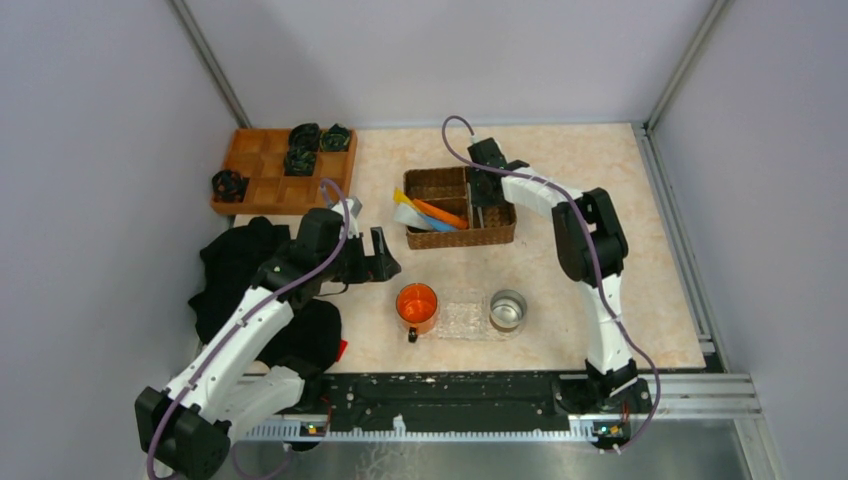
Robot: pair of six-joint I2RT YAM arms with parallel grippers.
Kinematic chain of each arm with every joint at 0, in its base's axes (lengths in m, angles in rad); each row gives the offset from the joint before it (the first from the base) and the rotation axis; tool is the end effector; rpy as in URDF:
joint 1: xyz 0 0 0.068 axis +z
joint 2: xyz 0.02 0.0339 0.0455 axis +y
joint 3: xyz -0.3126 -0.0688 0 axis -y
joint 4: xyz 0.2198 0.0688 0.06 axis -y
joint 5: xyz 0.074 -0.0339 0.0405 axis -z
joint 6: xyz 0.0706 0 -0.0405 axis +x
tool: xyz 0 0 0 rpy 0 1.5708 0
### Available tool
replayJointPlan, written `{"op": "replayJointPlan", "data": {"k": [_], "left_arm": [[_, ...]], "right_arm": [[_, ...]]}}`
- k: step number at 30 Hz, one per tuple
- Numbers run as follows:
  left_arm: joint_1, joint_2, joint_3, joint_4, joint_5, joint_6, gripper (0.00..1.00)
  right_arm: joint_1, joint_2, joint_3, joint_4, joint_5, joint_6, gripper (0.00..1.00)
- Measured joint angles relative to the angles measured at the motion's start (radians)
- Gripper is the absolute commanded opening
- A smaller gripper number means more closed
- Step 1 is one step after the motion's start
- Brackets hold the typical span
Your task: Prepare toiletry sets of a toothbrush and toothpaste on the tray
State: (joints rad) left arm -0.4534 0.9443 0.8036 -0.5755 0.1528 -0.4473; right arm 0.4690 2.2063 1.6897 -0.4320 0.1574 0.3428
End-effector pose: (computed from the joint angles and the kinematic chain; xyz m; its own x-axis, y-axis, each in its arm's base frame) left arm 0.1492 -0.0847 0.3009 -0.7640 -0.1033 -0.6369 0.2281 0.8801 -0.4164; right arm 0.4600 0.2207 0.1919 -0.8053 -0.0359 -0.5917 -0.1000 0.9921 0.0759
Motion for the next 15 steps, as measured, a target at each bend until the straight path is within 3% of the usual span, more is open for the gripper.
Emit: {"op": "replayJointPlan", "data": {"k": [15], "left_arm": [[0.0, -0.016, 0.0, 0.0, 0.011, 0.0, 0.97]], "right_arm": [[-0.014, -0.17, 0.036, -0.058, 0.031, -0.055, 0.01]]}}
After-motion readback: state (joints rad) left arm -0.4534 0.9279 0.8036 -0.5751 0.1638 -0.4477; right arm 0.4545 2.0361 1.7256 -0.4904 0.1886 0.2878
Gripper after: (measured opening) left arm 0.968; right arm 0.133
